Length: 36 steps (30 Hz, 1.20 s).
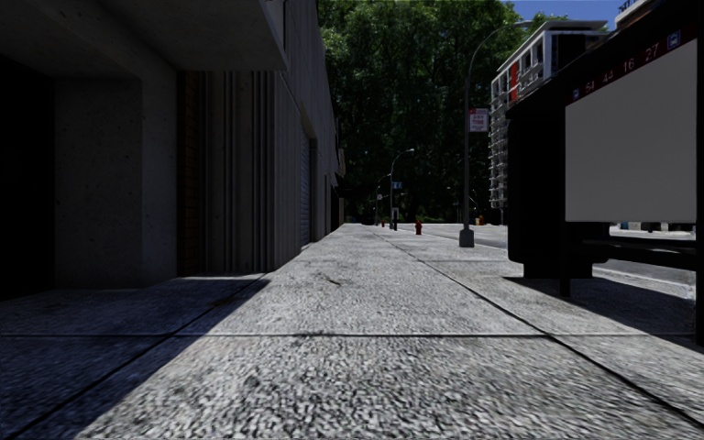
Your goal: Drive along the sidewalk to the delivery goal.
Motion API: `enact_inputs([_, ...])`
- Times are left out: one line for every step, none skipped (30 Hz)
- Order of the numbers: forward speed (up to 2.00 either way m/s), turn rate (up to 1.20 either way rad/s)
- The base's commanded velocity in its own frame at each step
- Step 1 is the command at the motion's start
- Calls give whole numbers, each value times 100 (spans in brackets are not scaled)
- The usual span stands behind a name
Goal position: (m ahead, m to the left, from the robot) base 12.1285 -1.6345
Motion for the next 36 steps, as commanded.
enact_inputs([200,0])
enact_inputs([200,0])
enact_inputs([200,0])
enact_inputs([200,0])
enact_inputs([200,0])
enact_inputs([200,0])
enact_inputs([200,0])
enact_inputs([200,0])
enact_inputs([200,0])
enact_inputs([200,0])
enact_inputs([200,0])
enact_inputs([200,0])
enact_inputs([200,0])
enact_inputs([200,0])
enact_inputs([200,0])
enact_inputs([200,0])
enact_inputs([200,0])
enact_inputs([200,0])
enact_inputs([200,0])
enact_inputs([200,0])
enact_inputs([200,0])
enact_inputs([200,0])
enact_inputs([200,0])
enact_inputs([200,0])
enact_inputs([200,0])
enact_inputs([200,0])
enact_inputs([200,0])
enact_inputs([200,0])
enact_inputs([200,0])
enact_inputs([200,0])
enact_inputs([200,0])
enact_inputs([200,0])
enact_inputs([200,0])
enact_inputs([200,-6])
enact_inputs([200,-15])
enact_inputs([200,-15])
